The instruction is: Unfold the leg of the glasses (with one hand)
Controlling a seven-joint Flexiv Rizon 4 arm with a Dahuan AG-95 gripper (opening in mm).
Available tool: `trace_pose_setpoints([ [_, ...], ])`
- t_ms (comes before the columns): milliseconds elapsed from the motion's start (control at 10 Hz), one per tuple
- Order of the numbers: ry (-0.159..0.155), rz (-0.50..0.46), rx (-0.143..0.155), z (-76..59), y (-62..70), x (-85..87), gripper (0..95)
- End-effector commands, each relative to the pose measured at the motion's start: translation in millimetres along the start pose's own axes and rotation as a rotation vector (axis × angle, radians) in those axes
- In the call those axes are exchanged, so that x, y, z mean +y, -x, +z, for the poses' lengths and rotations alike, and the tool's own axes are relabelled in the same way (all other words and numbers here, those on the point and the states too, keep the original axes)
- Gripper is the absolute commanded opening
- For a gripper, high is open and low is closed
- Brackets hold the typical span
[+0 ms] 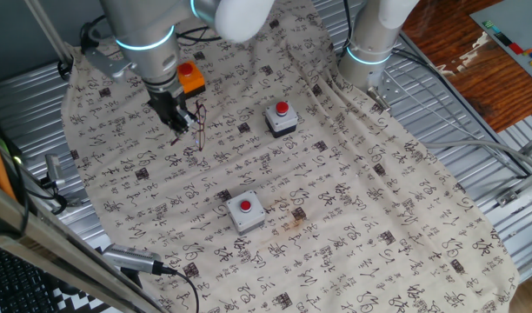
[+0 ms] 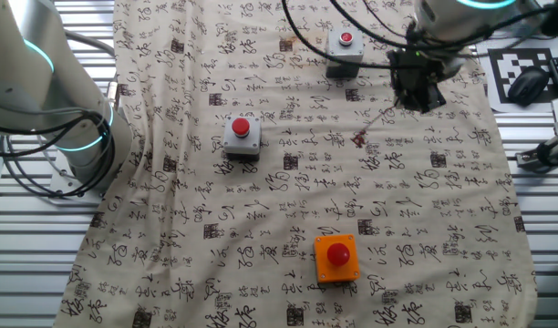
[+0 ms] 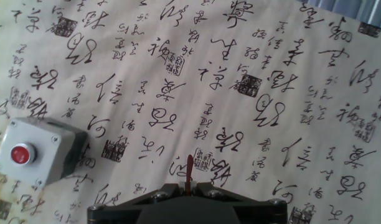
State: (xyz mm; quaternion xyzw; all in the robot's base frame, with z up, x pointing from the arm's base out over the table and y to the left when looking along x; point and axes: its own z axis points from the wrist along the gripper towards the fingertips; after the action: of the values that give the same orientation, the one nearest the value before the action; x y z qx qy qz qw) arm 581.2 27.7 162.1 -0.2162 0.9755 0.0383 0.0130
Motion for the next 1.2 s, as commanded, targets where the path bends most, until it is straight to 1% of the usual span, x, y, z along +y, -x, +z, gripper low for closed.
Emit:
trace_pose_setpoints([
  [100, 0.01, -0.01, -0.009, 8.0, 7.6, -1.2, 0.0],
  [300, 0.018, -0.015, -0.013, 13.8, 17.4, -0.8, 0.0],
  [400, 0.015, -0.018, -0.012, 17.3, 21.7, 1.8, 0.0],
  [800, 0.023, -0.037, -0.028, 30.4, 24.6, 3.0, 0.0],
  [1000, 0.022, -0.036, -0.031, 32.2, 27.2, 3.1, 0.0],
  [1100, 0.021, -0.035, -0.03, 32.5, 31.8, 4.1, 0.0],
  [1200, 0.021, -0.033, -0.03, 32.6, 33.4, 4.9, 0.0],
])
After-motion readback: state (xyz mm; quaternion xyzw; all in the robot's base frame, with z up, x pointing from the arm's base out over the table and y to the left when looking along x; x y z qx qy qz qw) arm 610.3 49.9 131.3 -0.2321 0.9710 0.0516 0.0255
